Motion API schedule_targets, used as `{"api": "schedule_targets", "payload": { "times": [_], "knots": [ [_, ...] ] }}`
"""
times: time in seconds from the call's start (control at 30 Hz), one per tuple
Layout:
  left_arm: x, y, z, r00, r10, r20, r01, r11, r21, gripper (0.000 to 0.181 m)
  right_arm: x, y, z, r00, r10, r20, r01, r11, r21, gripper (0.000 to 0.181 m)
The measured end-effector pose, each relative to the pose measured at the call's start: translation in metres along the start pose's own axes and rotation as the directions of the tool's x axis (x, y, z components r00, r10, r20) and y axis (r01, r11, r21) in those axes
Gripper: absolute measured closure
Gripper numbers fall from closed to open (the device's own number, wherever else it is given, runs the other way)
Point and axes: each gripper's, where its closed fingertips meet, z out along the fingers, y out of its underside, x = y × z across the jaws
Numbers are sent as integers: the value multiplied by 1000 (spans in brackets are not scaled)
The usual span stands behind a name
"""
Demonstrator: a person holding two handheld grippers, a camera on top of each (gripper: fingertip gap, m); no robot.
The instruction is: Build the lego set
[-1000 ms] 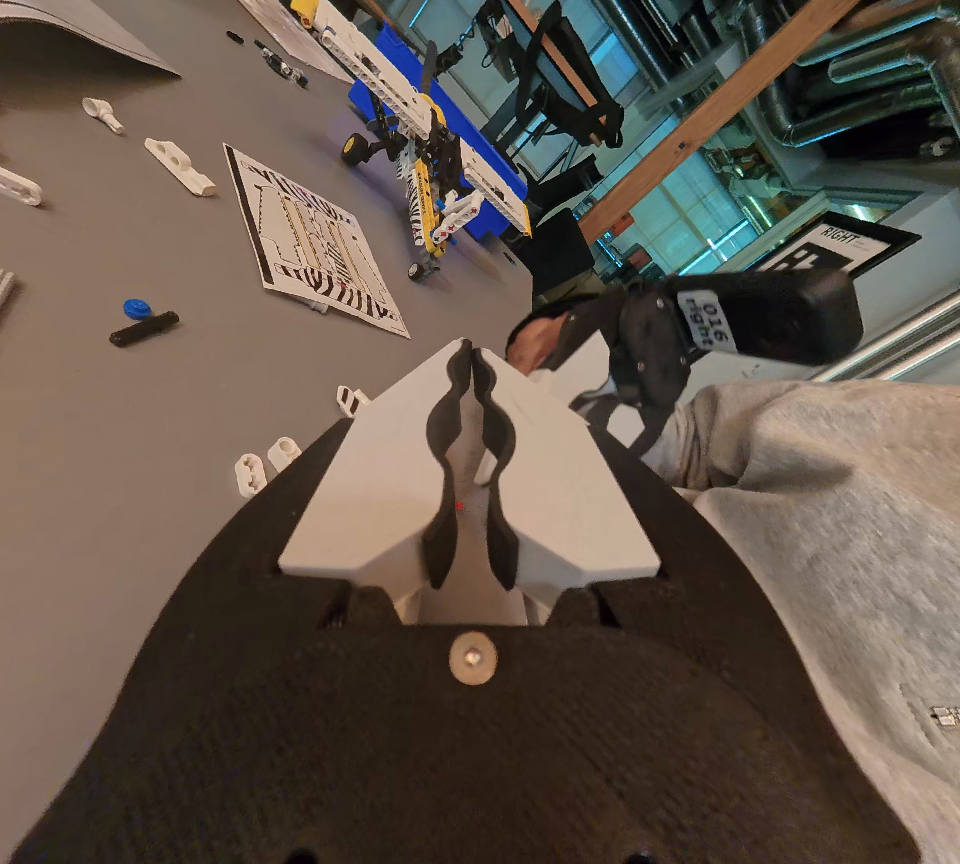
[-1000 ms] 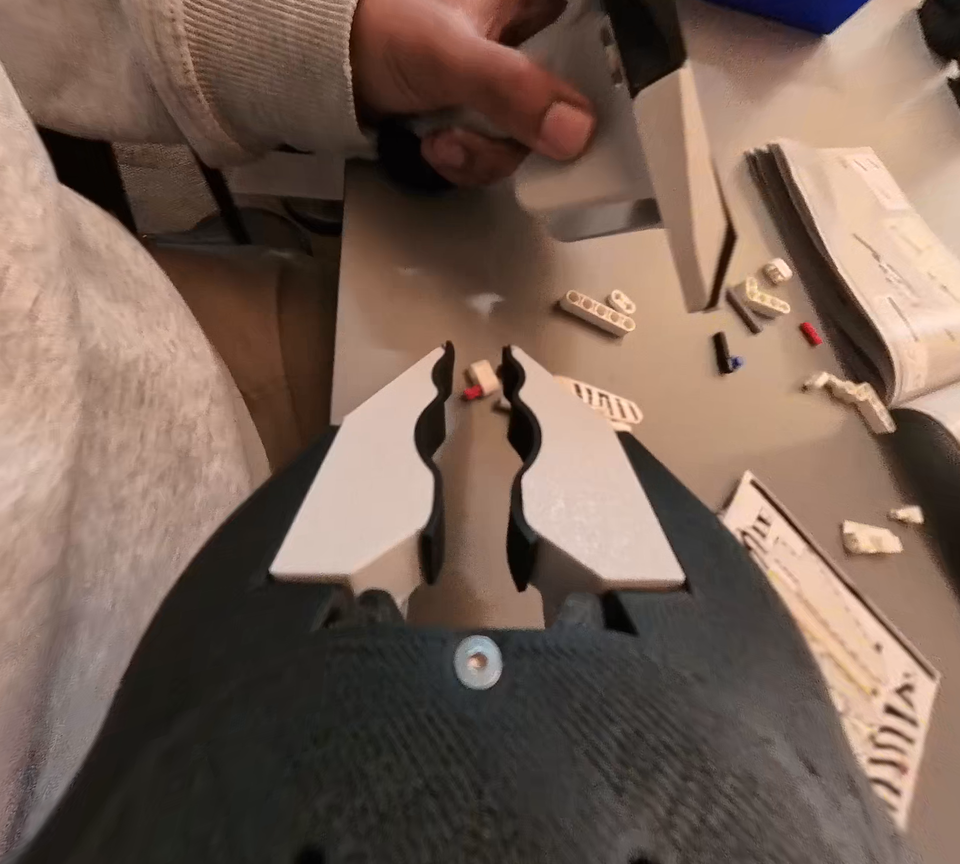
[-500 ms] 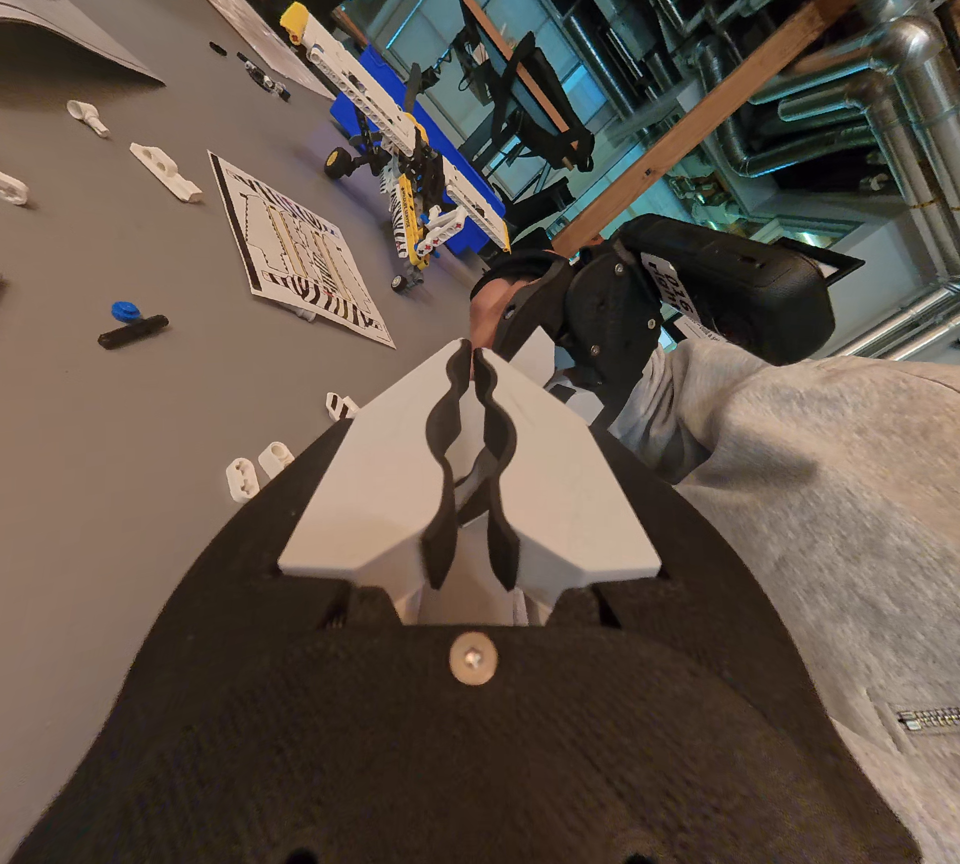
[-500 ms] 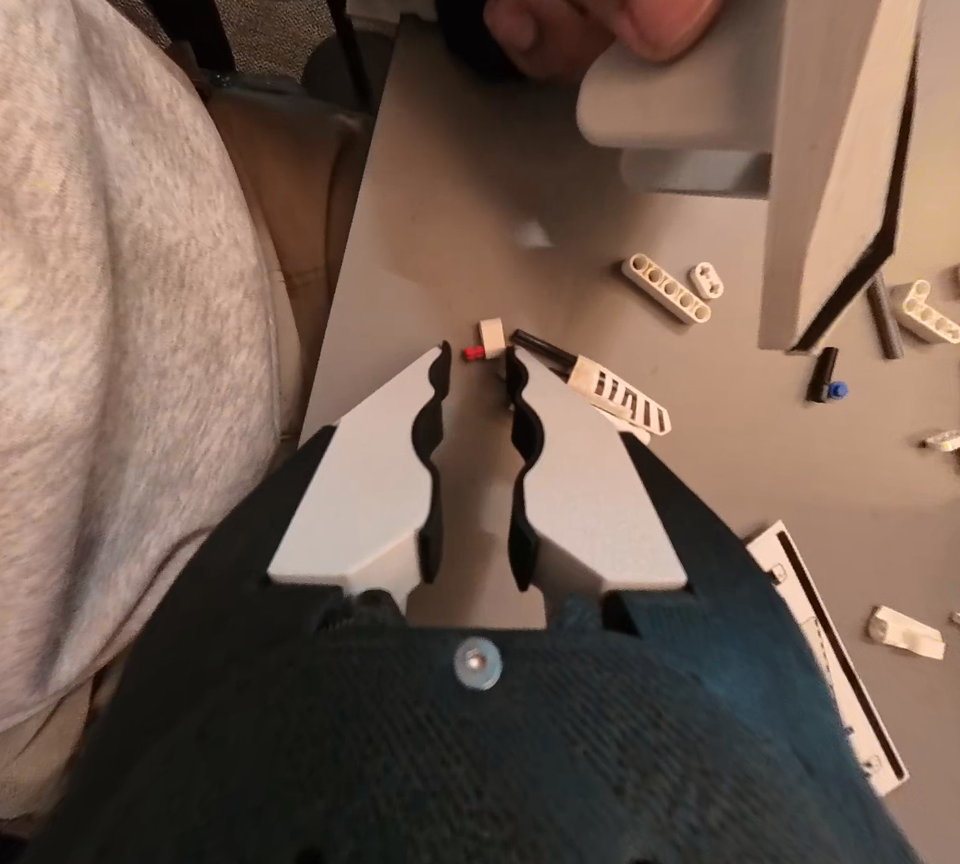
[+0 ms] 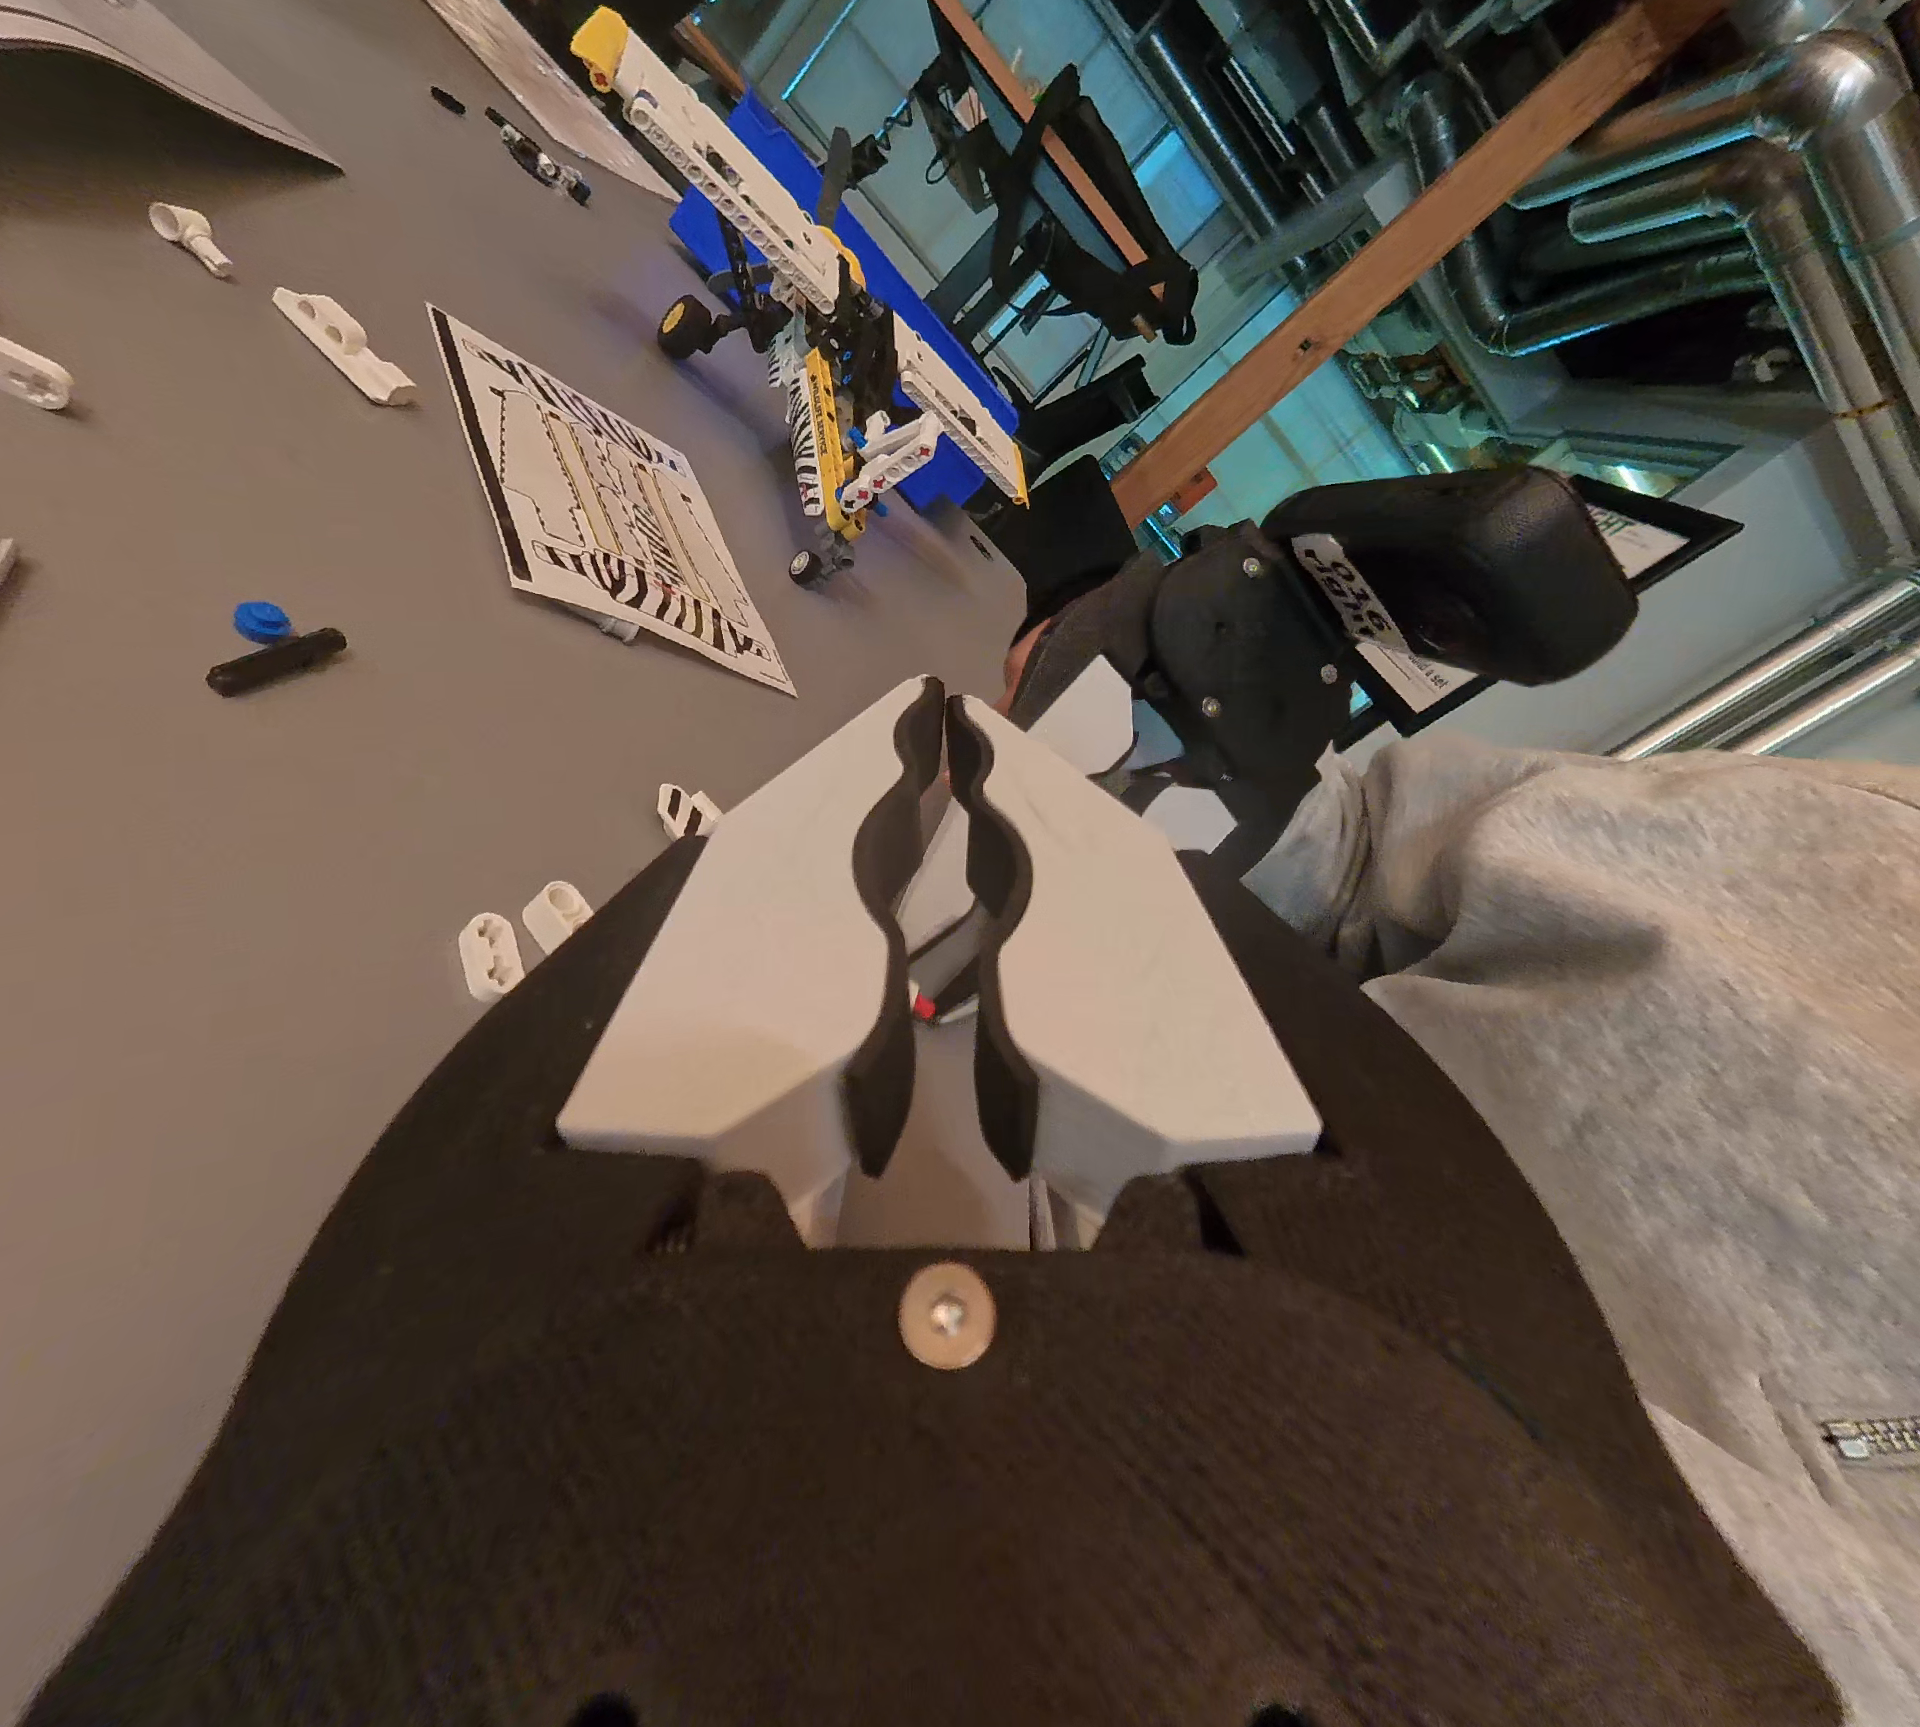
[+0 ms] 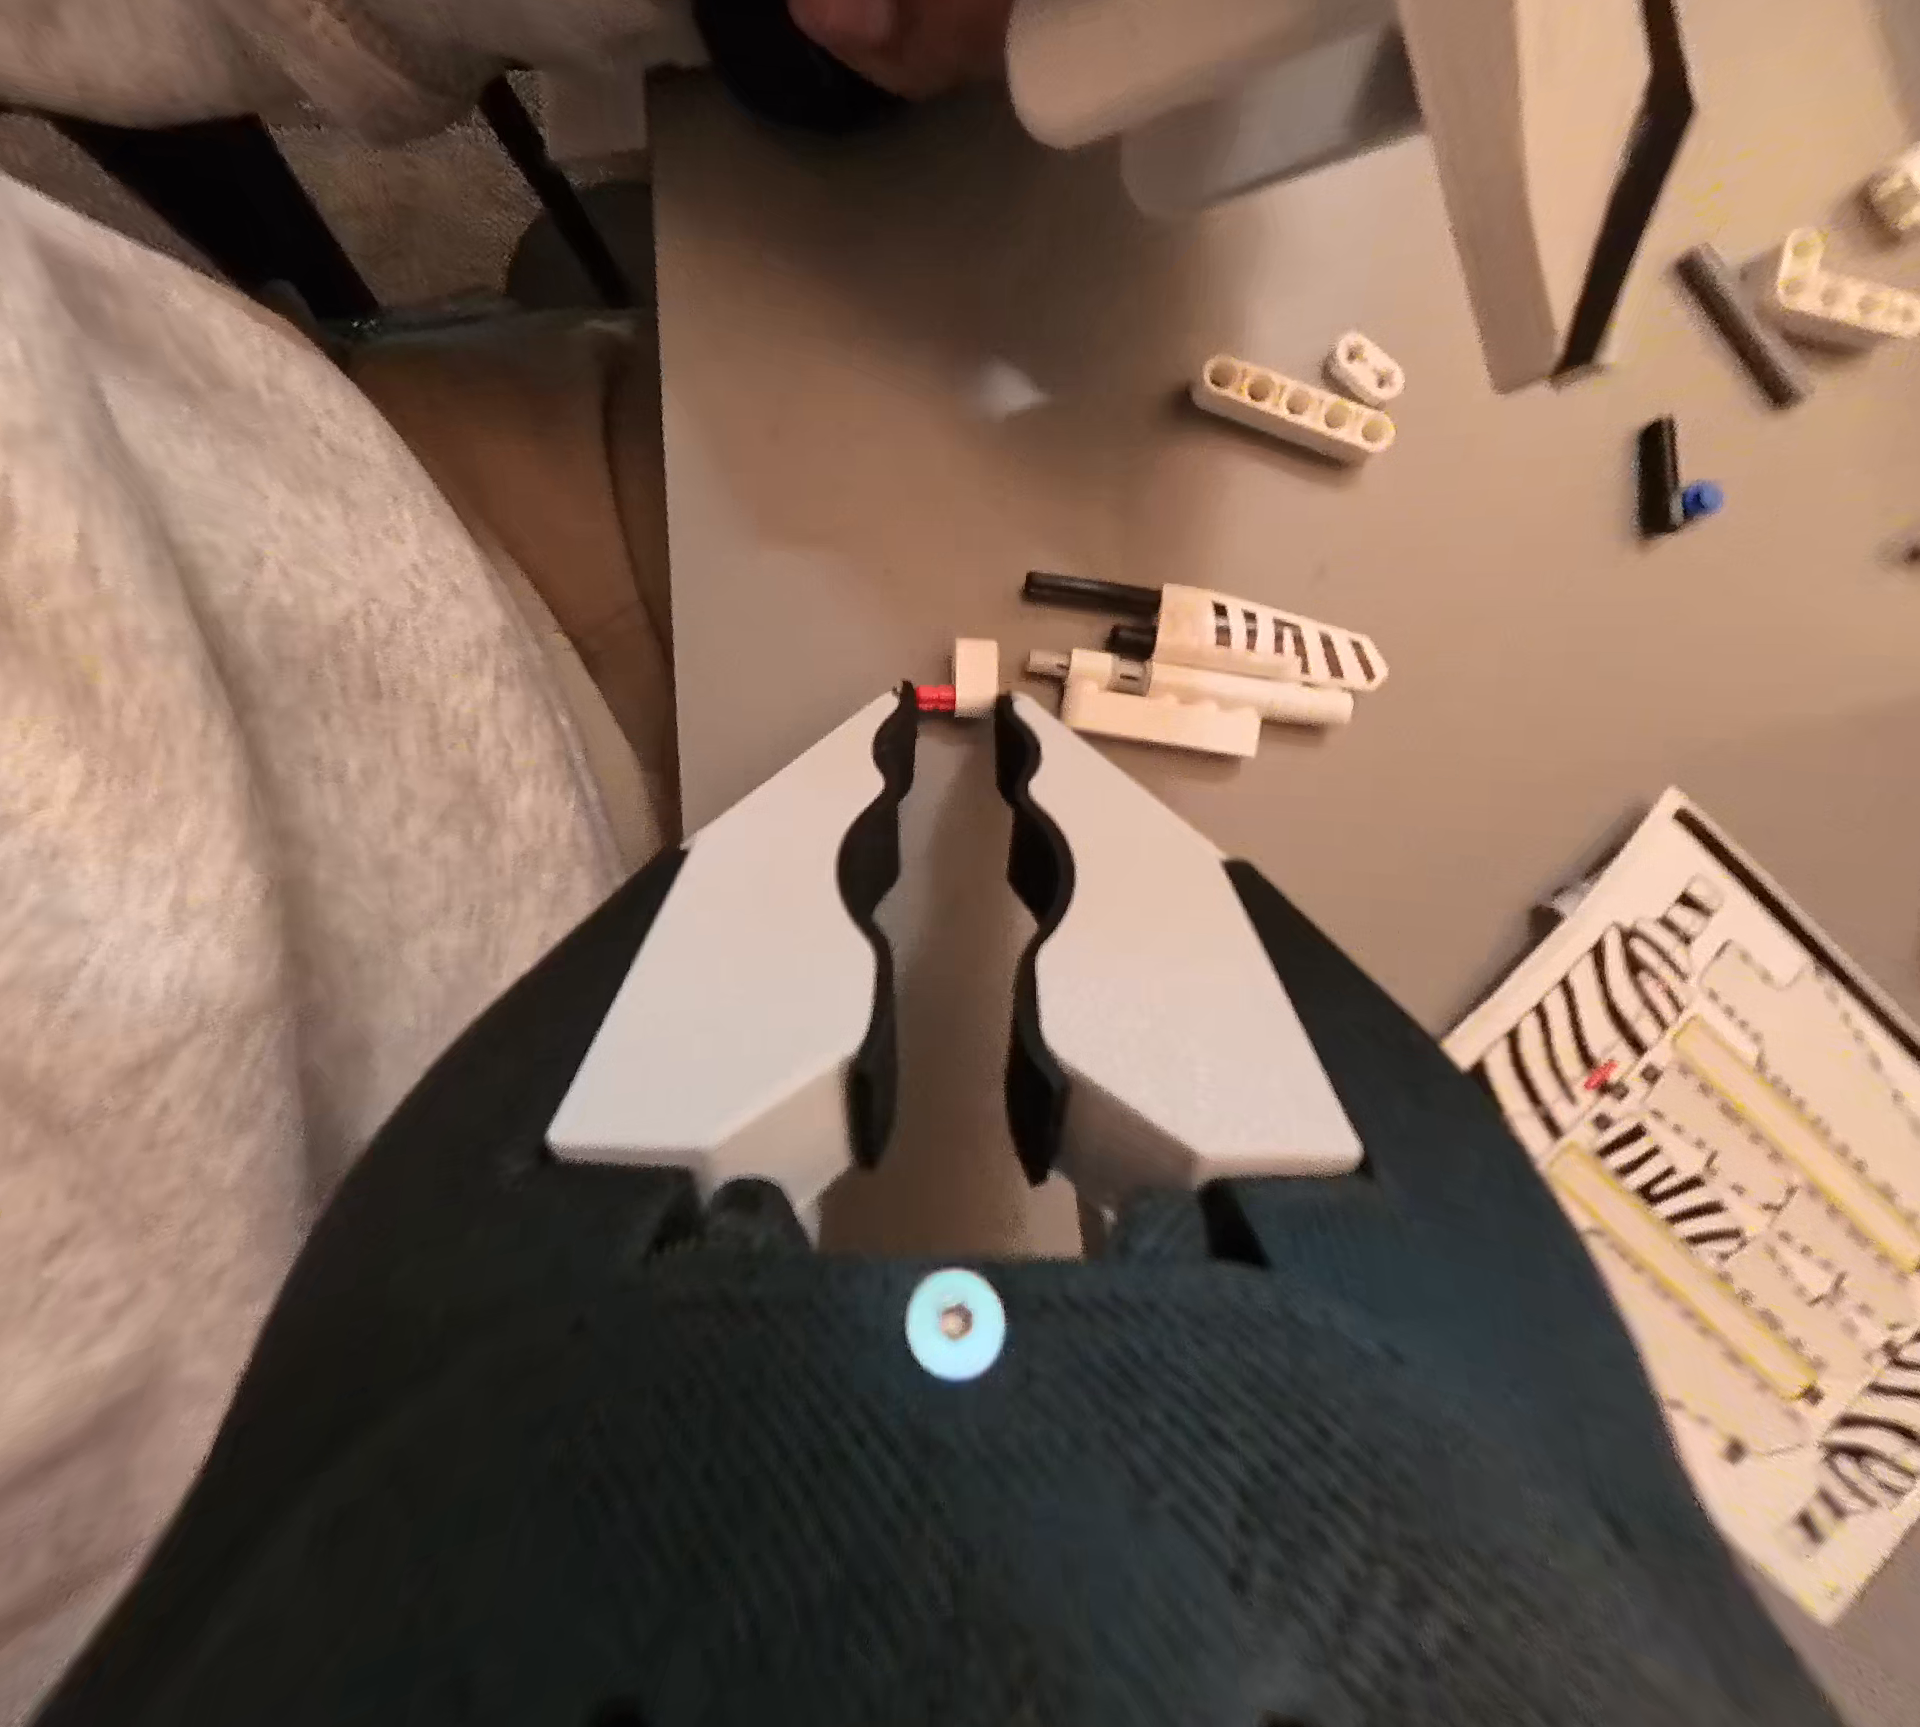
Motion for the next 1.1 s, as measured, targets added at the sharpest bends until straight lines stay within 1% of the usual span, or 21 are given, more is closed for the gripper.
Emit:
{"api": "schedule_targets", "payload": {
  "times": [0.17,0.47,0.9,1.1],
  "knots": [
    [0,0,0,1000,1,4,-1,1000,-2,181,3,0,1,995,100,-27,-100,995,21,168],
    [-1,0,0,1000,-6,3,6,1000,-2,181,8,1,2,984,169,-62,-166,985,56,168],
    [-1,0,0,1000,-12,2,12,1000,-2,181,12,1,5,982,183,-48,-179,981,78,168],
    [-2,0,0,1000,-13,3,13,1000,-1,181,14,2,5,983,153,-102,-146,987,73,168]
  ]
}}
